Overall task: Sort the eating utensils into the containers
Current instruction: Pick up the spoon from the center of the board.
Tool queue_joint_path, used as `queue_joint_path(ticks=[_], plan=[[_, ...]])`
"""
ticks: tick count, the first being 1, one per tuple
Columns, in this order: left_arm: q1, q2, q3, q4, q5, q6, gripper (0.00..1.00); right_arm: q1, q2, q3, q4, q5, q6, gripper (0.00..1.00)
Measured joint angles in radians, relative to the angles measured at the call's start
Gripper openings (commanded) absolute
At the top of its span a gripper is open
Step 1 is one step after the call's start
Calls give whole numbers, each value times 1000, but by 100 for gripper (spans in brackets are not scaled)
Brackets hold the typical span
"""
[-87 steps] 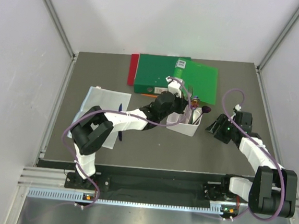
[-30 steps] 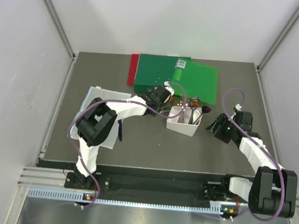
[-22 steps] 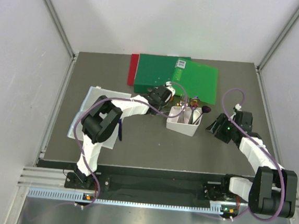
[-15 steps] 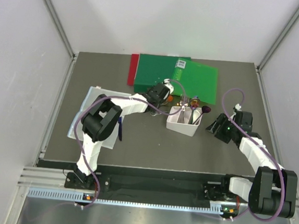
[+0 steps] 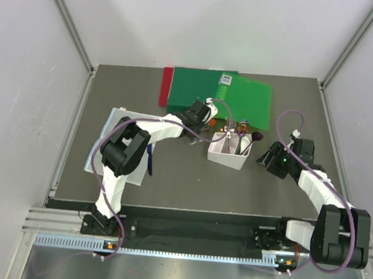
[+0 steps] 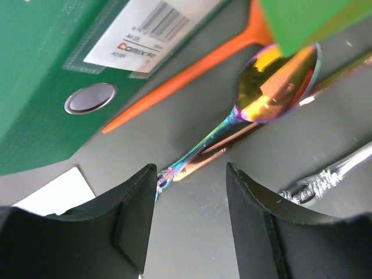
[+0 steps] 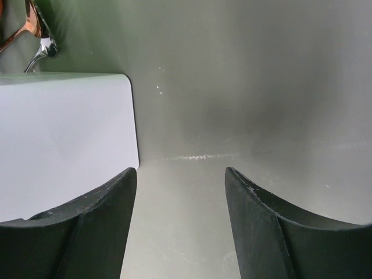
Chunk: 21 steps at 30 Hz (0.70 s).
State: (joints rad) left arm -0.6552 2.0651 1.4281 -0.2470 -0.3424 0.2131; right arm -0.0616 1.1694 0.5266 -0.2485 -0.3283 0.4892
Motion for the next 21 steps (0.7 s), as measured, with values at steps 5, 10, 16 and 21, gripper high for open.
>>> queue_joint_path(ticks=[5, 10, 16, 21], plan=[[16, 22, 100, -97, 63, 26, 53, 0, 16, 0, 2, -13, 0, 62], [56, 48, 174, -167, 145, 44, 53, 0, 18, 0, 3, -15, 0, 62], [107, 92, 220, -233, 208, 58, 53, 0, 31, 1, 3, -18, 0, 62], [121, 93, 225, -247, 238, 59, 52, 0, 50, 6, 10, -18, 0, 62]])
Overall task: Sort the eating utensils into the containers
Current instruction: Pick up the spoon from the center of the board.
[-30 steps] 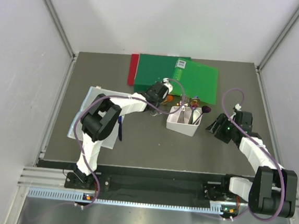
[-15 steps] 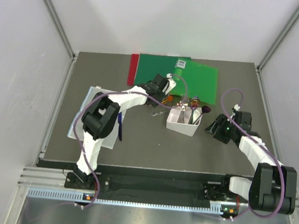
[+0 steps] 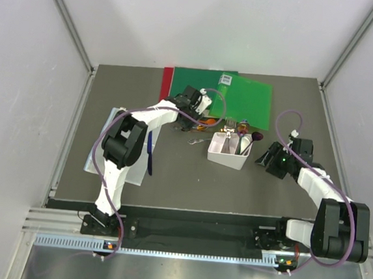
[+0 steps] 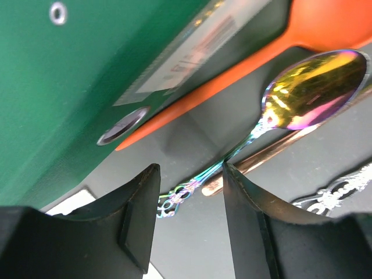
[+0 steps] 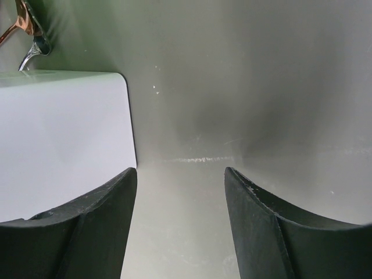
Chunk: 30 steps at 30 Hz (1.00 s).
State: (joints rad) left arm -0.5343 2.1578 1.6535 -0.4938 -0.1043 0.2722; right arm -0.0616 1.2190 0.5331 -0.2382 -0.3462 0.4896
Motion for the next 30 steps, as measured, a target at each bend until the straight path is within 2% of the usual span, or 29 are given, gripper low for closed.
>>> queue_joint_path(ticks=[12, 15, 20, 30], plan=[[-2, 32, 42, -39, 66, 1, 47, 0, 15, 0, 11, 0, 0, 62], [-2, 59, 90, -81, 98, 6, 41, 0, 15, 0, 13, -2, 0, 62], [-2, 93, 154, -149, 146, 16, 25, 0, 15, 0, 14, -6, 0, 61], [-3, 97, 166, -222, 182, 11, 4, 0, 15, 0, 14, -8, 0, 61]])
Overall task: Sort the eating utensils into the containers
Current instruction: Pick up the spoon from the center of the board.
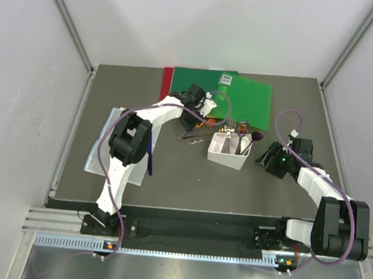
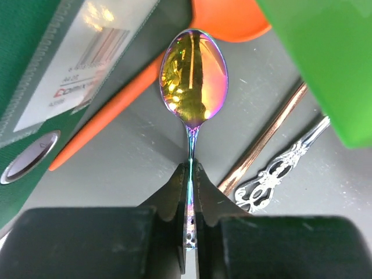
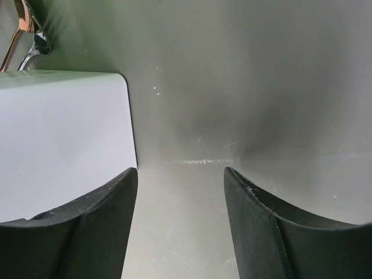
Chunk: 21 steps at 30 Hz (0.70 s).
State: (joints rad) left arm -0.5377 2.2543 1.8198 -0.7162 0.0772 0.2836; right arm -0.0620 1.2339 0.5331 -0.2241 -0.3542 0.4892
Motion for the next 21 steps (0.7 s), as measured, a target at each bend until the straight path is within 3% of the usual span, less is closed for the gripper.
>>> queue_joint_path(ticks=[13, 21], plan=[[-17, -141, -198, -63, -3, -89, 0, 0, 0, 0, 0, -3, 0, 61], [-88, -391, -440, -60, -31, -180, 0, 0, 6, 0, 0, -7, 0, 61]])
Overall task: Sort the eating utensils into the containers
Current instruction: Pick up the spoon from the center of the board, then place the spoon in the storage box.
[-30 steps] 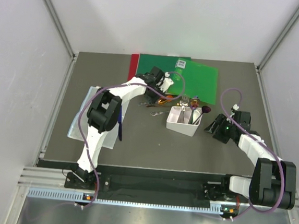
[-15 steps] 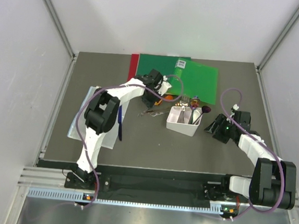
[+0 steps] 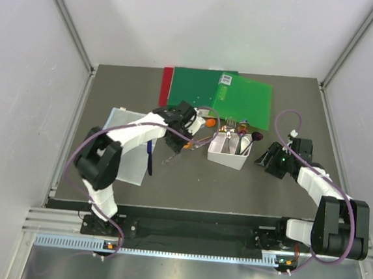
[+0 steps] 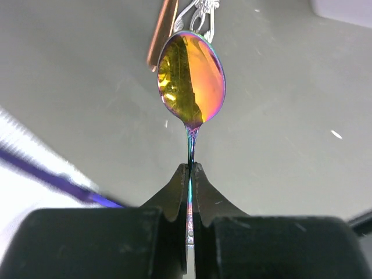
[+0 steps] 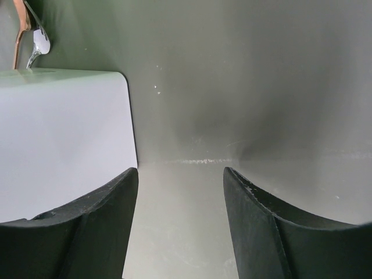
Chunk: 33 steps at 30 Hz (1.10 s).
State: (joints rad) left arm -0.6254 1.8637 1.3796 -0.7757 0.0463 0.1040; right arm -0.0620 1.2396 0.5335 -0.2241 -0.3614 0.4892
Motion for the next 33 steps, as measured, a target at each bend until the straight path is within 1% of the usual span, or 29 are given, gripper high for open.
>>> queue_joint_path(ticks=[4, 7, 10, 14, 16, 18, 21, 24, 28, 33], plan=[[3, -195, -96, 63, 2, -47, 0, 0, 0, 0, 0, 0, 0, 61], [6, -288, -121, 109, 14, -75, 0, 0, -1, 0, -1, 0, 0, 61], [7, -317, -135, 156, 44, -106, 0, 0, -2, 5, -5, 0, 0, 60], [3, -350, -228, 270, 106, -164, 0, 0, -10, 10, -7, 0, 0, 61], [-17, -383, -296, 341, 126, -207, 0, 0, -14, 11, -5, 0, 0, 60], [-59, -425, -357, 429, 133, -245, 0, 0, -15, 11, -7, 1, 1, 60], [-137, -472, -392, 565, 153, -301, 0, 0, -16, 11, -8, 1, 1, 60], [-197, -484, -389, 726, 166, -337, 0, 0, -17, 11, -8, 1, 1, 60], [-240, -467, -361, 870, 153, -341, 0, 0, -32, 11, -9, 2, 1, 60], [-252, -332, -275, 1040, 124, -313, 0, 0, -50, 11, -18, 4, 1, 61]])
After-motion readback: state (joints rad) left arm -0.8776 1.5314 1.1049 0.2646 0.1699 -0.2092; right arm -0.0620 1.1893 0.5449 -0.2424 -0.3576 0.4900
